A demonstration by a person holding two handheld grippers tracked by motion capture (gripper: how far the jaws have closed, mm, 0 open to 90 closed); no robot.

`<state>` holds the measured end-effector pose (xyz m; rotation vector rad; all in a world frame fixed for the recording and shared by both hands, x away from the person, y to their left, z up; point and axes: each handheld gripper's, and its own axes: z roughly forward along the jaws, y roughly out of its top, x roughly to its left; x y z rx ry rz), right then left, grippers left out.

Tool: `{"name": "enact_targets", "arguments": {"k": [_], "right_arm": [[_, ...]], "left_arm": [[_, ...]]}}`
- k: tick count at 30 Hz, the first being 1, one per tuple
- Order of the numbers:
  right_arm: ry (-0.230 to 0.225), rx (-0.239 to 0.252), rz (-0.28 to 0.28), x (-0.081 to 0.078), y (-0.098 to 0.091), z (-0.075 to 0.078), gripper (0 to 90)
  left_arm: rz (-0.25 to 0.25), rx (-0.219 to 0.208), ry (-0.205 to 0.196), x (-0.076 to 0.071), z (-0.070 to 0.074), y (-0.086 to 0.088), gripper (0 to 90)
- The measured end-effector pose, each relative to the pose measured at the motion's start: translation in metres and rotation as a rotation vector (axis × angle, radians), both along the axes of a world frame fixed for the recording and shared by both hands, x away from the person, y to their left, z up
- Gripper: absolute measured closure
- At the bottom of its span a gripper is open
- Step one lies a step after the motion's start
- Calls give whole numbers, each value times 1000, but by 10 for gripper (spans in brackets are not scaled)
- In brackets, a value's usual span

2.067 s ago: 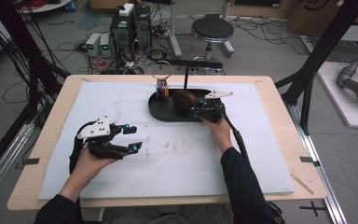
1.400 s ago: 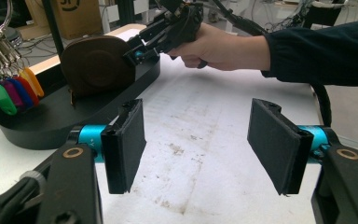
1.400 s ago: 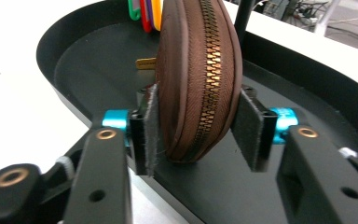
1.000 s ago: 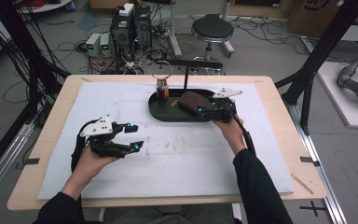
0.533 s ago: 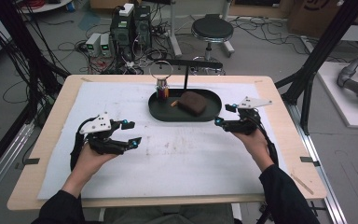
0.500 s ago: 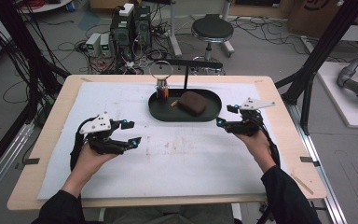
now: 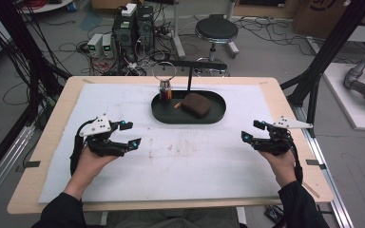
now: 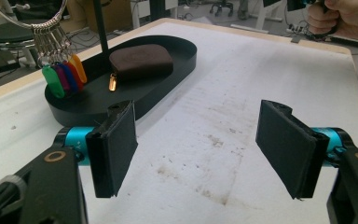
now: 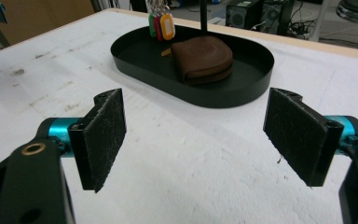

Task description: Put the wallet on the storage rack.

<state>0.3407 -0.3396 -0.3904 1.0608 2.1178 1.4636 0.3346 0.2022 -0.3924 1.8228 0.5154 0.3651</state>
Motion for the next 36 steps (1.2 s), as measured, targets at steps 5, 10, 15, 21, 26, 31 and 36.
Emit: {"name": "enact_targets", "arguments": {"k": [5,10,15,21,26,31,36], "right_arm": [[-1,-7,-16,0,-7,-3,215],[-1,-8,-26,1,-12,-5,213],[8,-12,-33,0,-13,-7,213],[5,-12,-33,1,-12,-7,213],[11,-12,-33,2,-12,-8,213],[12,-14,-34,2,-14,-9,213],[13,-7,-38,2,-16,-9,213]], "left_arm": [[25,0,-13,-1,0,1,288],[44,-5,-19,-1,-1,2,285],[51,1,-20,-1,-2,2,285],[55,-4,-23,1,-2,1,285],[60,-5,-25,3,-2,1,285],[62,-2,-22,4,-3,-1,285],[59,-3,-19,4,-2,-1,285]]}}
